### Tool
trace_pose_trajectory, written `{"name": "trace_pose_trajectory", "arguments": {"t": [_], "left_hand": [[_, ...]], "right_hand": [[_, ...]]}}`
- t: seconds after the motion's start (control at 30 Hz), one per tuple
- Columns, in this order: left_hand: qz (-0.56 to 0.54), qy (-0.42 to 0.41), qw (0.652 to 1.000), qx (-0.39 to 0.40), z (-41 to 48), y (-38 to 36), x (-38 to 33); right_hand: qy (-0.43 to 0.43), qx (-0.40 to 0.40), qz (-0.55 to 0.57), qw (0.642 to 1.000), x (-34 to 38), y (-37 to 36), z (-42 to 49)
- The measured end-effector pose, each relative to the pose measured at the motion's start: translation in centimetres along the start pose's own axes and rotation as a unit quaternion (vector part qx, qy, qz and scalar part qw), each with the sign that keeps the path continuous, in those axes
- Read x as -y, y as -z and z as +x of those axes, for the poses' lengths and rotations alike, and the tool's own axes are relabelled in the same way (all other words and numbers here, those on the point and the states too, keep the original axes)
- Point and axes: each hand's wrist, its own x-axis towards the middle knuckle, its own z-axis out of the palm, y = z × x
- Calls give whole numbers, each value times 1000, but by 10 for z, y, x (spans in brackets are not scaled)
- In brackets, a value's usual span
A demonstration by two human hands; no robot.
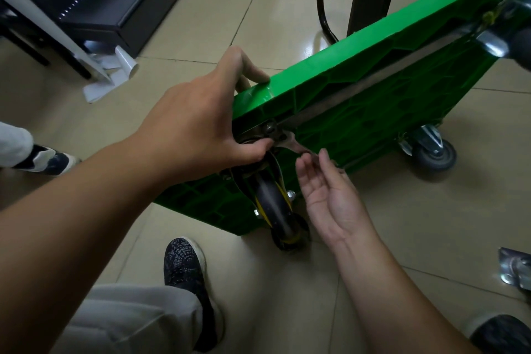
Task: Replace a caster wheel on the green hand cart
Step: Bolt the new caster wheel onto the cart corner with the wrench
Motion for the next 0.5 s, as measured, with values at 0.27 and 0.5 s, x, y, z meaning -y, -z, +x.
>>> {"name": "trace_pose_trajectory", "arguments": {"t": [0.27,0.5], "left_hand": [[-13,6,1000,21,-1,2,-2],[-71,25,997,14,2,3,0]], "right_hand": [[-5,10,15,1000,-6,-14,-1],[-15,-13,15,1000,-13,-19,-1]]}}
